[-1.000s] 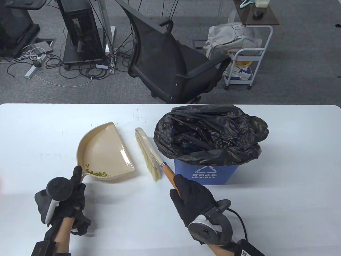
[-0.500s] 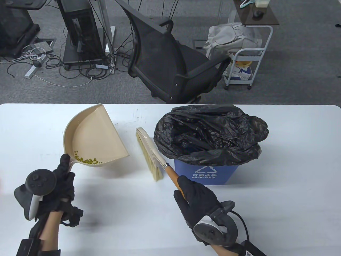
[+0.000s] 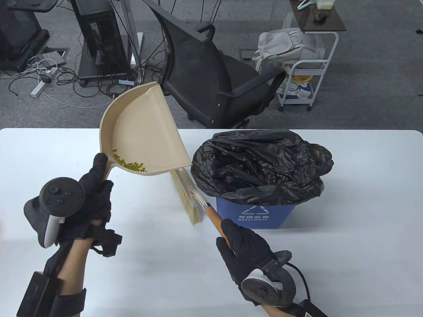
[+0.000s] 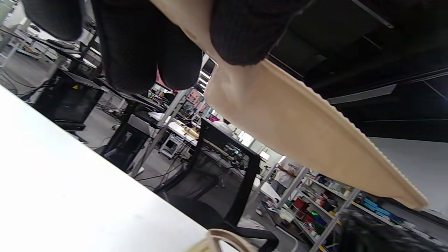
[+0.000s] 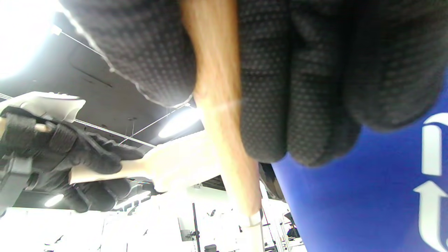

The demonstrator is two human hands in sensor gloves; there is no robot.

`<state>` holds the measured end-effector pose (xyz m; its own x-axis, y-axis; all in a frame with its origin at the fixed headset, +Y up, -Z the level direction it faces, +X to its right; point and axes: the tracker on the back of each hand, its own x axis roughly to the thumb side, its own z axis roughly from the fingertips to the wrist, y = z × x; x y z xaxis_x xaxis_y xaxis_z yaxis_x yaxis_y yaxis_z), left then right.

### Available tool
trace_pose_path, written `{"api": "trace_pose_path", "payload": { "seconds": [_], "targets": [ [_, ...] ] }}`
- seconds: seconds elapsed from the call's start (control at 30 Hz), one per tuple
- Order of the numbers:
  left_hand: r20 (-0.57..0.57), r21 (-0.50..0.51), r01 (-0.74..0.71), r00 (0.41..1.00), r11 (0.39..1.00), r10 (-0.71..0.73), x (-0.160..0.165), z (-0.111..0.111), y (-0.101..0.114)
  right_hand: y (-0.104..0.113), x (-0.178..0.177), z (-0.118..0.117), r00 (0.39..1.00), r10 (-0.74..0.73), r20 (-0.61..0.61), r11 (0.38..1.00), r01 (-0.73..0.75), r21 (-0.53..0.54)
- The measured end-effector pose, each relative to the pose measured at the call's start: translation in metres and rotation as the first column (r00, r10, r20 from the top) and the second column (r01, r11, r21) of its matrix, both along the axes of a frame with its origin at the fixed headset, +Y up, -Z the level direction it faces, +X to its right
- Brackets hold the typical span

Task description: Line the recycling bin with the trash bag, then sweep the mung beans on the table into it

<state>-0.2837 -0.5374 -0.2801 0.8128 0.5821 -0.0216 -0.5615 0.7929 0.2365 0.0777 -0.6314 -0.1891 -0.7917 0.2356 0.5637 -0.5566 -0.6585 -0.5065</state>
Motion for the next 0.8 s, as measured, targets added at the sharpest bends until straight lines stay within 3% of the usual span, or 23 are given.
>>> {"api": "trace_pose_path", "payload": {
  "seconds": [0.43,0.8],
  "targets": [
    [0.043,0.031,0.123,0.991,0.992,-0.124,0.075,-0.024,0.021,-0.001,0.0,0.001,1.0,-0.001,0.001,1.0,0.001,-0.003],
    [0.003,0.096,0.242,0.97,0.966,-0.243,0.097,-0.031,0.018,-0.002,0.0,0.003,1.0,-0.008,-0.004,1.0,0.008,-0.008]
  ]
}}
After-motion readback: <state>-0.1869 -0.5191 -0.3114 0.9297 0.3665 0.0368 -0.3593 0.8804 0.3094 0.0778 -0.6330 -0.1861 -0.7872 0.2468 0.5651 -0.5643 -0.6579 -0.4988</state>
